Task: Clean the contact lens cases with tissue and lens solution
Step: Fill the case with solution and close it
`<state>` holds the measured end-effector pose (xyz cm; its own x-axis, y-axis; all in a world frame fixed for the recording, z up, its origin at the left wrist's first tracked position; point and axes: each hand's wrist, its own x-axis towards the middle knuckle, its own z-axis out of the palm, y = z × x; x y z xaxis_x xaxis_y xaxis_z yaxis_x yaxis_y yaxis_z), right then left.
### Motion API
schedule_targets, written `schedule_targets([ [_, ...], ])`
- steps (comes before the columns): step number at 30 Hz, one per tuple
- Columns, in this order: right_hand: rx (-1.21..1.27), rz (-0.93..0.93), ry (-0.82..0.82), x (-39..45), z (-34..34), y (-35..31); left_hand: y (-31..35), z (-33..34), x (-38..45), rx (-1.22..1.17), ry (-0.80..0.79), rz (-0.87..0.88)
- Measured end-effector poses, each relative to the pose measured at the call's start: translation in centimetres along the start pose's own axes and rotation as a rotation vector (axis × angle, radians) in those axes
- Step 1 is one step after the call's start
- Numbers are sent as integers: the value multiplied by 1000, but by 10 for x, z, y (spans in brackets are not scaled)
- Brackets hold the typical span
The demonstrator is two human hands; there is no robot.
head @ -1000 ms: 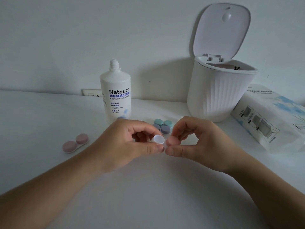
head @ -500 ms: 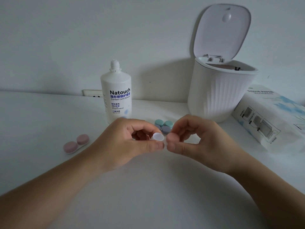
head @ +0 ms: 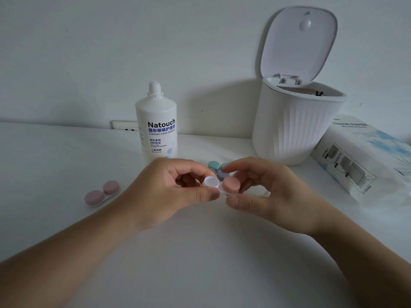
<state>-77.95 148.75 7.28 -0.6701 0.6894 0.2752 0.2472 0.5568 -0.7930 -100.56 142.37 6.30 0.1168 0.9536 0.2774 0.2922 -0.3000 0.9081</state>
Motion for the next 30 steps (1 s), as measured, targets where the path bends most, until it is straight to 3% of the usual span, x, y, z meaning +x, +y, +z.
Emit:
schedule_targets([
  [16, -22, -7, 21, 1, 2, 0, -1, 0, 0, 22, 22, -6],
  [21, -66, 19, -51, -1, -3, 0, -1, 0, 2, 3, 34, -15],
  [30, -3, 9, 2, 0, -2, -1, -2, 0, 2, -5, 25, -1],
])
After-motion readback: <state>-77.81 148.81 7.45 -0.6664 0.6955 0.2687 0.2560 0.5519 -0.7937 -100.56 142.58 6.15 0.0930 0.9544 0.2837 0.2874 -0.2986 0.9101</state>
